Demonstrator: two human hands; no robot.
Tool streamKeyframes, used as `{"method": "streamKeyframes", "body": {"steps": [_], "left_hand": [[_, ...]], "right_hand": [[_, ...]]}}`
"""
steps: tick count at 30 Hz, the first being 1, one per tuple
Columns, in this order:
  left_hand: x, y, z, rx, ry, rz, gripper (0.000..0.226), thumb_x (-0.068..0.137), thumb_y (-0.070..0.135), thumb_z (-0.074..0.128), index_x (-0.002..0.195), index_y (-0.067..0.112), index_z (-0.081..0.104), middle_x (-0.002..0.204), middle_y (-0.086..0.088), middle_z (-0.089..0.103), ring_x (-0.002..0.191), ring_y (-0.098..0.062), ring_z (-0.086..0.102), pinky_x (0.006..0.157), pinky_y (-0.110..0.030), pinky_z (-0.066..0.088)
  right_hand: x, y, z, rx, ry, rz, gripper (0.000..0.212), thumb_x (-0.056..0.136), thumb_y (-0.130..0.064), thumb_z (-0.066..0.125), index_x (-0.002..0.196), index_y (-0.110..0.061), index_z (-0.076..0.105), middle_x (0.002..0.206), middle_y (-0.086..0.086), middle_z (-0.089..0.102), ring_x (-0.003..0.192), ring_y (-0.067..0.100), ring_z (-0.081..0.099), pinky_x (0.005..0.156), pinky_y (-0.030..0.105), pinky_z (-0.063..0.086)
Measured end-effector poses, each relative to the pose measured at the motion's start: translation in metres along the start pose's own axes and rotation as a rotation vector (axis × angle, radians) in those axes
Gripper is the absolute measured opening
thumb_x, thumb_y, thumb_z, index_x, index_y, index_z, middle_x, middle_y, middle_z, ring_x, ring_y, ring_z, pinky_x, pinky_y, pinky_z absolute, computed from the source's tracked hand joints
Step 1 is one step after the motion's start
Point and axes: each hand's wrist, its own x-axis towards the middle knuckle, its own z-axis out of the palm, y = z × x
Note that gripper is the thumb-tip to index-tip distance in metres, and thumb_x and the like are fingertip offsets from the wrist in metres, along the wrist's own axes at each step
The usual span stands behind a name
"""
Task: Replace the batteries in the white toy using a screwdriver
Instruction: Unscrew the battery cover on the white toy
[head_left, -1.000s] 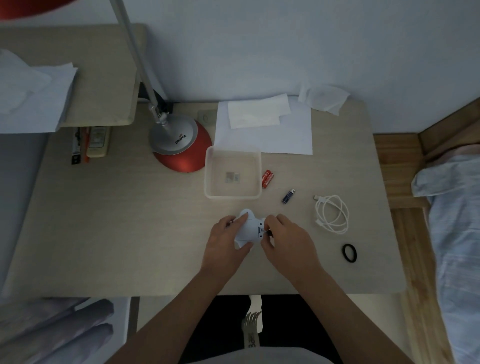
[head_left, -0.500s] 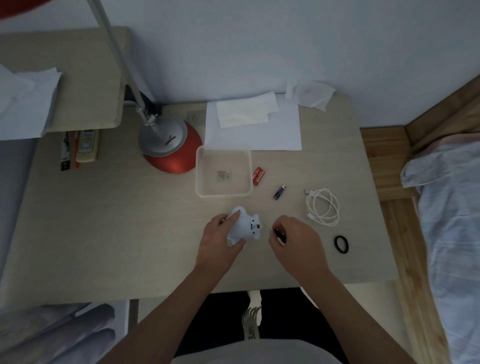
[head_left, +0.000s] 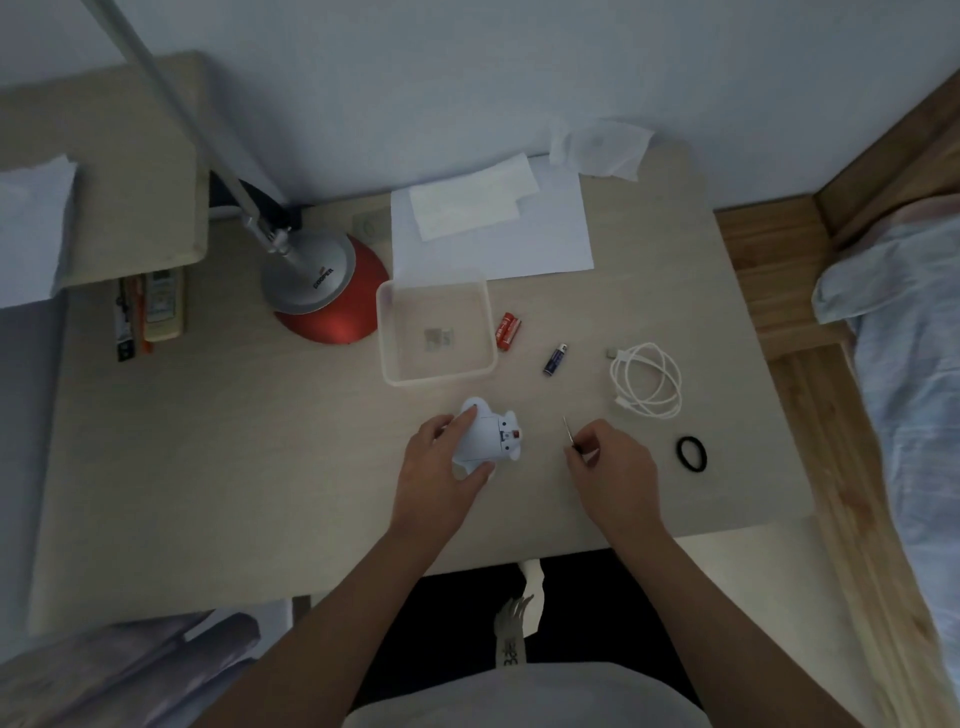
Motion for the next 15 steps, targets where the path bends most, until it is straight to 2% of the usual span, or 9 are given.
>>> {"method": "streamKeyframes", "body": {"steps": [5,15], "left_hand": [[0.000,0.001,-0.001,0.001,-0.007,0.000,0.070,0.077,0.029,0.081,0.140,0.030,0.053,0.128,0.003,0.051,0.114,-0.017,0.052,0.099,-0.034,0.046],[0.001,0.001,-0.001,-0.021,0.006,-0.014,0.070,0.076,0.029,0.082,0.140,0.029,0.054,0.128,0.005,0.052,0.115,-0.015,0.051,0.098,-0.029,0.044]], "right_hand": [[0.007,0.003,0.007,-0.036,-0.002,0.008,0.013,0.083,-0.020,0.071,0.079,-0.017,0.058,0.075,-0.002,0.061,0.067,0.017,0.053,0.061,0.028,0.032],[0.016,0.005,0.014,-0.069,-0.007,0.013,0.015,0.084,-0.020,0.069,0.079,-0.015,0.057,0.074,-0.001,0.058,0.065,0.018,0.050,0.060,0.029,0.031]]}}
